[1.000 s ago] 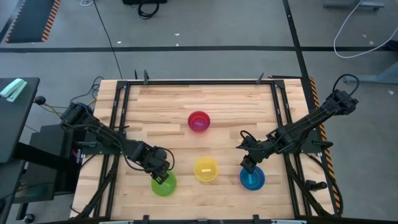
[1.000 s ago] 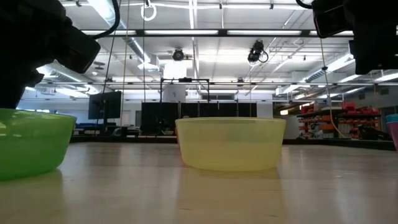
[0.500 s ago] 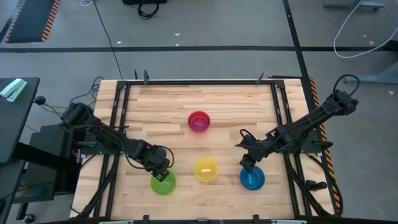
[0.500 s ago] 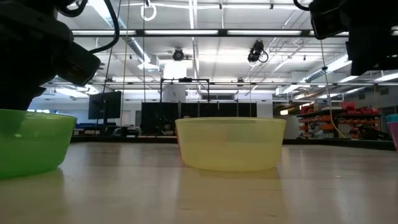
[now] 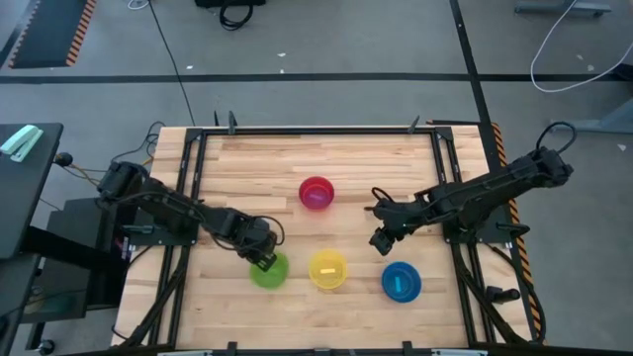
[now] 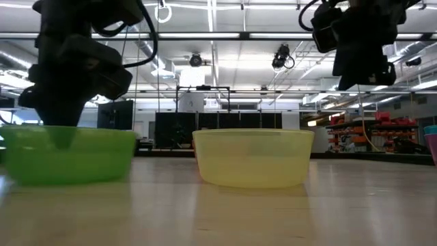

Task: Nest bowls inside each other
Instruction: Stack the green bowl on top of the orange bowl

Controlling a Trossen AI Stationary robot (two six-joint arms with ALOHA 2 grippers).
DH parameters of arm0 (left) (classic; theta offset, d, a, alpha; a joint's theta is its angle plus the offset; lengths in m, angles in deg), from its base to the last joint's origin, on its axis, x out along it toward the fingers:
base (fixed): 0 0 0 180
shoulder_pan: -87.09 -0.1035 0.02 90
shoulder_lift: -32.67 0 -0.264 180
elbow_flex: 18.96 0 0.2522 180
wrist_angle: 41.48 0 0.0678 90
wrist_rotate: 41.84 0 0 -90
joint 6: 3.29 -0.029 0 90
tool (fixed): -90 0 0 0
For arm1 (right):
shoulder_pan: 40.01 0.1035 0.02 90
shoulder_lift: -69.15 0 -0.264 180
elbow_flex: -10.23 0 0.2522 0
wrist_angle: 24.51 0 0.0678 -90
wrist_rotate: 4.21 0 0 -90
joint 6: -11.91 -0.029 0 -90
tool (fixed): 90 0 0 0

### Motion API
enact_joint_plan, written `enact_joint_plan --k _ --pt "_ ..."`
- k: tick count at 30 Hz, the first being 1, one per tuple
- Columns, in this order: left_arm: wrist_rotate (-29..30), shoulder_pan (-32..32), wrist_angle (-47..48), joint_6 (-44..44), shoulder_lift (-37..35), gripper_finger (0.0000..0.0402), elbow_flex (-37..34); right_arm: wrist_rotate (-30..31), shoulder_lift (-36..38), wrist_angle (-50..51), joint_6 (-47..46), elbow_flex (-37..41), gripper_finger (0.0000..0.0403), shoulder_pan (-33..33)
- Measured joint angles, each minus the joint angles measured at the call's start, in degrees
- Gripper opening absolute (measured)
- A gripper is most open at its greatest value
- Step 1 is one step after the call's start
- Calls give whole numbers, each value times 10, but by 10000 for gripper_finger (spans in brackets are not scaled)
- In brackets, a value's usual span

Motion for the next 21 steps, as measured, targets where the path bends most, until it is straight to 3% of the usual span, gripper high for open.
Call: enact_joint_plan --k 11,21 --pt "0 -89 10 -86 -1 9 19 -31 -142 4 83 -95 130 -22" --pt "40 -209 158 -239 -1 9 165 -83 -274 72 173 -196 130 -34"
